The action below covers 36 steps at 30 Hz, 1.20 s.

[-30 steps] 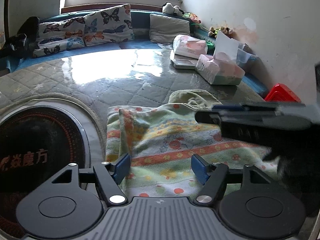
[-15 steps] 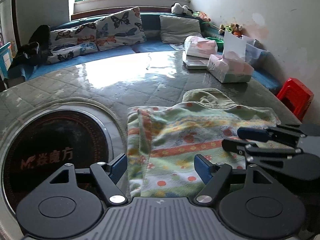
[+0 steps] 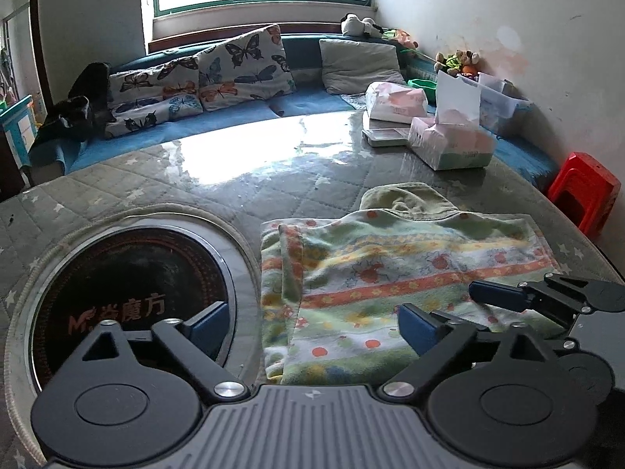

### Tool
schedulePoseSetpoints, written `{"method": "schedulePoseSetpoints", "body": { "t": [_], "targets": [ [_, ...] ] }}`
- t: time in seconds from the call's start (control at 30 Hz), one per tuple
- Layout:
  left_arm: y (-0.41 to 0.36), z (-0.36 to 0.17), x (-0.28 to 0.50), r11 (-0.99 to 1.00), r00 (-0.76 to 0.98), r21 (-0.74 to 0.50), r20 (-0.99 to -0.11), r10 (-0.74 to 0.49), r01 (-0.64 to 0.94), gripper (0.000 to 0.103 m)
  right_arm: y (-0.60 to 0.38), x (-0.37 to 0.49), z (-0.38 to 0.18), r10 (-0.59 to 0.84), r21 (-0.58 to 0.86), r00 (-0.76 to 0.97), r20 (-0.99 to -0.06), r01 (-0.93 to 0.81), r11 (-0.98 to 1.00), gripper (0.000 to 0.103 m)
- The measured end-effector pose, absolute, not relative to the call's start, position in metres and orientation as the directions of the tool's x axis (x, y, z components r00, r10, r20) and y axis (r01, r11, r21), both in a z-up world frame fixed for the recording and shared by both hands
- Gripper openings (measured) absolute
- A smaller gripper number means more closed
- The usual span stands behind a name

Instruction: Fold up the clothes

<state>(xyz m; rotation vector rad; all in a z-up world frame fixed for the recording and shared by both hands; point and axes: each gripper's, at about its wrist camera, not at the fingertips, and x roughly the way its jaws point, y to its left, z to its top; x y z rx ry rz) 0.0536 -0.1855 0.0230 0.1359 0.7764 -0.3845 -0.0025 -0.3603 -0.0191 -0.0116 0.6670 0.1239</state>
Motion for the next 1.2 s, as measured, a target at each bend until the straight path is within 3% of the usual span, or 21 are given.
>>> {"method": "schedulePoseSetpoints", "body": {
  "t": [0.13, 0.43, 0.67, 0.83, 1.2],
  "targets": [
    [-0.185, 0.027, 0.049, 0.921, 0.656, -0.018, -0.696, -0.292, 0.390, 0.103, -0.364, -0.006, -0.018, 0.106, 0.055, 0.790, -0.604, -0.091, 0.994, 0.068],
    [-0.187, 0.035, 0.038, 0.921, 0.667, -0.004, -0.688, -0.286, 0.391, 0.103, -0.369, -0.016, -0.015, 0.090, 0.081, 0.806, -0.584, -0.053, 0.995, 0.082],
    [-0.188, 0.040, 0.029, 0.919, 0.678, 0.009, -0.679, -0.283, 0.393, 0.103, -0.373, -0.018, -0.021, 0.074, 0.088, 0.798, -0.598, -0.026, 0.996, 0.087],
    [-0.189, 0.044, 0.023, 0.917, 0.686, 0.027, -0.673, -0.277, 0.397, 0.103, -0.376, -0.025, -0.019, 0.075, 0.111, 0.811, -0.580, -0.013, 0.994, 0.103],
    [-0.188, 0.045, 0.014, 0.914, 0.688, 0.035, -0.670, -0.279, 0.405, 0.103, -0.381, -0.040, -0.015, -0.005, 0.112, 0.812, -0.584, 0.087, 0.990, 0.103]
  ]
}}
